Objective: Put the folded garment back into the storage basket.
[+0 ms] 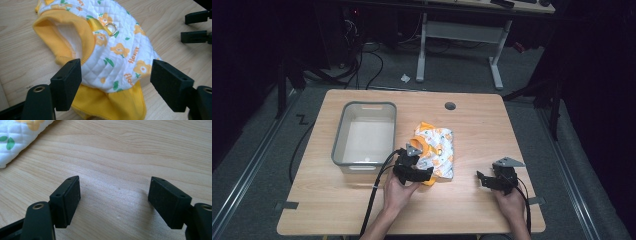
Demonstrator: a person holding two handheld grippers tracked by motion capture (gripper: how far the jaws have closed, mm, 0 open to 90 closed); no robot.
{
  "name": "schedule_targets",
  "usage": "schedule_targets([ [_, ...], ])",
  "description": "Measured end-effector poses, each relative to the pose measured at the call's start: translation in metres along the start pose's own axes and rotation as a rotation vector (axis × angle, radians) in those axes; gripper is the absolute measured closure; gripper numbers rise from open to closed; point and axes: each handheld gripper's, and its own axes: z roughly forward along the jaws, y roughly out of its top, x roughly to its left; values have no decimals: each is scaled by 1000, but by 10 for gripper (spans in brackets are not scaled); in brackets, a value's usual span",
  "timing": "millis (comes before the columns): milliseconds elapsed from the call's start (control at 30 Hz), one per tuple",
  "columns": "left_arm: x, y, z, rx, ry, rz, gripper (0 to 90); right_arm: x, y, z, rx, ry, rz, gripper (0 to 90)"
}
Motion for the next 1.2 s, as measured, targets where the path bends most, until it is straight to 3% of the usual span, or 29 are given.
schedule_targets([
  [267,7,12,9,19,34,-10,236,0,0,0,0,0,0,263],
  [633,16,34,25,38,45,-43,209,0,0,0,0,0,1,263],
  [667,17,36,29,53,63,-44,207,0,0,0,0,0,1,263],
  [967,19,44,44,62,98,-38,207,0,0,0,1,1,2,262],
  [1200,22,44,63,118,120,-48,206,0,0,0,1,0,-1,263],
])
